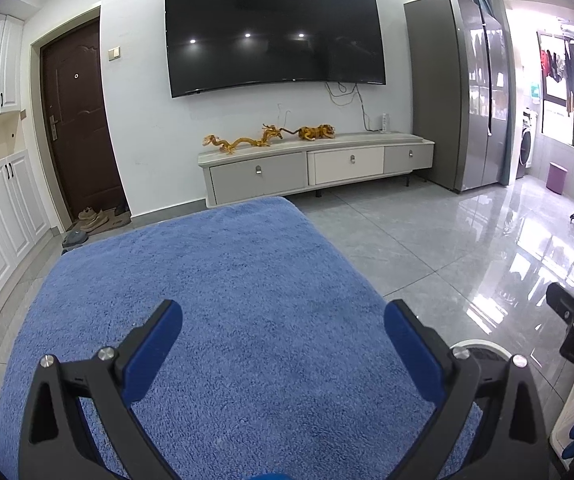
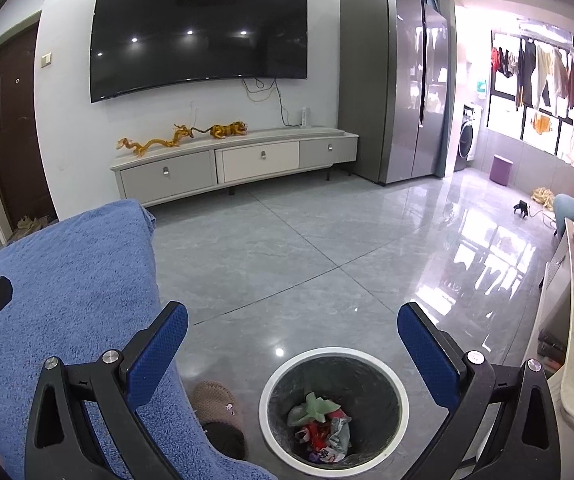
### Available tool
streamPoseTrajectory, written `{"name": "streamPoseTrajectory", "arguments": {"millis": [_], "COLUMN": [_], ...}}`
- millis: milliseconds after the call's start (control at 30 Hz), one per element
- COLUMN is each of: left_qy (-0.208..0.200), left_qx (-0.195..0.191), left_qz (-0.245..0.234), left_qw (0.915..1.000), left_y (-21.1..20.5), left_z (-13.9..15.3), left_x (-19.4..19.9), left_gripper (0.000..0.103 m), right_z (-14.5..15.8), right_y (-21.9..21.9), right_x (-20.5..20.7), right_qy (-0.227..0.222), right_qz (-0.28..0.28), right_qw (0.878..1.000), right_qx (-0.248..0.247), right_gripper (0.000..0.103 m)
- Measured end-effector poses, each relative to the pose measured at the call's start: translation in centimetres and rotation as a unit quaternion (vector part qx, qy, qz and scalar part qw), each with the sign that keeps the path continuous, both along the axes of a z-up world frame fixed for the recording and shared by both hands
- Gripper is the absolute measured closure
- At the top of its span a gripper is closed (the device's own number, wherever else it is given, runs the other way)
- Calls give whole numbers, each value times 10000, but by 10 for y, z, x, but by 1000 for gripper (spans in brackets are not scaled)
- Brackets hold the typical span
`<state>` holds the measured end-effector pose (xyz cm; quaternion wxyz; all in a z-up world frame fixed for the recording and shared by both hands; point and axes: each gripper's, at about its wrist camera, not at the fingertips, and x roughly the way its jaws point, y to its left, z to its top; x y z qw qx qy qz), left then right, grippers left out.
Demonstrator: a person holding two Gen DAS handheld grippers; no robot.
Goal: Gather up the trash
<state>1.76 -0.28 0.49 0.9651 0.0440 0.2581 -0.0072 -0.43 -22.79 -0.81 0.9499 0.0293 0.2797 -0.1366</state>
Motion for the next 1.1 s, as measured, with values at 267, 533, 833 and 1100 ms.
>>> {"name": "streamPoseTrajectory", "arguments": {"millis": [267,533,833,1100], "left_qy": [26,60,67,120], "left_qx": [31,42,20,18], "left_qz": [-24,-82,-84,-105], "left_qw": [10000,9999,9999,9999], "left_y": [-4,-6,-5,-5], "left_z": [-3,-6,-7,-10], "left_x": [0,0,0,0], "left_gripper": [1,1,1,1], "right_z": [0,-2,-3,-5], "right_y": [0,-5,-5,-3], "right_x": [0,0,0,2], "right_qy": [-29,-3,-12,19], "right_qz": [4,-25,-40,-15], "right_qw": [9999,10000,9999,9999], "right_qx": [-103,-85,-92,-101], "right_gripper": [1,1,1,1]}}
